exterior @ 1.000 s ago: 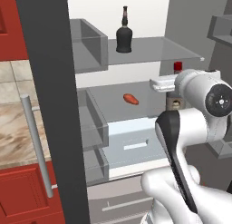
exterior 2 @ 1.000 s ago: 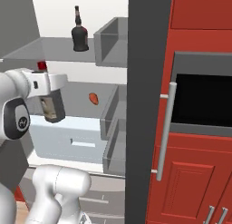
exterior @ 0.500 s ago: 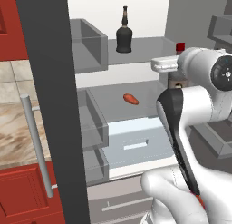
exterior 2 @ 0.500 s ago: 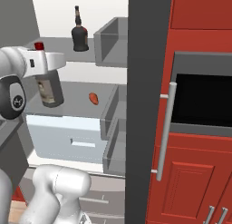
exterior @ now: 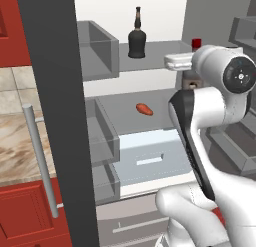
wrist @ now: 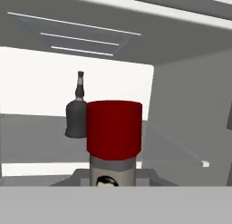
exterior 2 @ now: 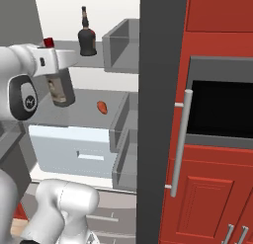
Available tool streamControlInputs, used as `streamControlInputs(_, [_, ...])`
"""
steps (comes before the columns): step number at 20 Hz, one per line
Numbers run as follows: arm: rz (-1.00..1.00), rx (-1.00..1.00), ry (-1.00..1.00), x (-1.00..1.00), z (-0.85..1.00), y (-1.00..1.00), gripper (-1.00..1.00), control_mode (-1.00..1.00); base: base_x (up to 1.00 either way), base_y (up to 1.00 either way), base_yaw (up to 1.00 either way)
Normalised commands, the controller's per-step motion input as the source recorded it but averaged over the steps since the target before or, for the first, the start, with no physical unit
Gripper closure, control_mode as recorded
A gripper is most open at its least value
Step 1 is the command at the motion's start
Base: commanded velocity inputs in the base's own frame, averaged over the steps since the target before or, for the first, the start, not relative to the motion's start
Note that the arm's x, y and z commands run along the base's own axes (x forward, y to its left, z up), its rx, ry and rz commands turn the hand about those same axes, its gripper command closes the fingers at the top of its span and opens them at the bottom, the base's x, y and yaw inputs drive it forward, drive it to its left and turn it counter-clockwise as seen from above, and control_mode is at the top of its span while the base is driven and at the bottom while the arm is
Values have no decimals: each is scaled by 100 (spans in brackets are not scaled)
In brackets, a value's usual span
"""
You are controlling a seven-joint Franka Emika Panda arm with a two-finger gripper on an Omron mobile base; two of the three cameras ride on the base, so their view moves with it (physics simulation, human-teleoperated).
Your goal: Place the liquors on the top shelf of the fridge to keep them out of children's reach, and place the sweet potato on lower shelves for easy access.
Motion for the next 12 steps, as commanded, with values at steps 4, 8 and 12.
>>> streamControlInputs(4, [-3,0,-14,49,3,-20,100,-100,0,0,0])
streamControlInputs(8, [-5,0,-1,39,24,-31,100,-100,0,0,0])
streamControlInputs(12, [-2,0,2,37,28,-31,100,-100,0,0,0])
